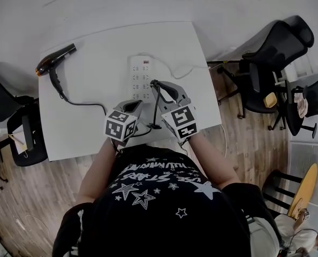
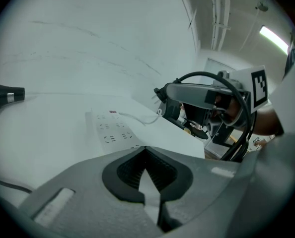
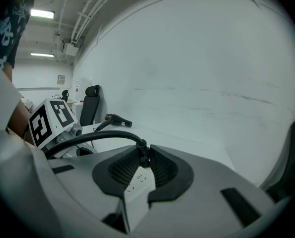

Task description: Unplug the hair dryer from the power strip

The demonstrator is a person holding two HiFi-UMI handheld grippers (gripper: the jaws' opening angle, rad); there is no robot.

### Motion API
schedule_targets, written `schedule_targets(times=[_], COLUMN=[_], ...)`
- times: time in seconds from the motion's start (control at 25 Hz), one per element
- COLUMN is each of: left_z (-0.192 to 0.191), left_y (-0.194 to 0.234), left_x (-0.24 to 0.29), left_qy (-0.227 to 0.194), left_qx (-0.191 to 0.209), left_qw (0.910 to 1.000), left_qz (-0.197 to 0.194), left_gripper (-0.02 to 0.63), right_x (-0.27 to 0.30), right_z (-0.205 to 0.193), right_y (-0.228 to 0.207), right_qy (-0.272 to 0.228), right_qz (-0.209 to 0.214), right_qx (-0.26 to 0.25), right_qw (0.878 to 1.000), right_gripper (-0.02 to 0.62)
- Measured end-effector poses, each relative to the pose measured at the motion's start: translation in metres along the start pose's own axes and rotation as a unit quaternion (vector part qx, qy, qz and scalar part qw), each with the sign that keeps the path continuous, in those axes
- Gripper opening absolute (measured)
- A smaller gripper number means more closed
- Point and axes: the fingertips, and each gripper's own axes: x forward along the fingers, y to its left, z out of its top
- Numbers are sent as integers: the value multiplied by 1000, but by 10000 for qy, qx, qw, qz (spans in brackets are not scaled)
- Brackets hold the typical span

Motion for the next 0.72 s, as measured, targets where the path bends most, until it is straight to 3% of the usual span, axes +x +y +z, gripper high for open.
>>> schedule_targets(times=[0.72], left_z=[-18], left_y=[-40], left_x=[-65], left_qy=[-725], left_qx=[-506], left_qw=[9923], left_qz=[863], left_gripper=[7], right_x=[-100], right_z=[-21], right_y=[20], right_qy=[-247], right_qz=[-121], right_qx=[-49], right_qw=[9996], right_gripper=[74])
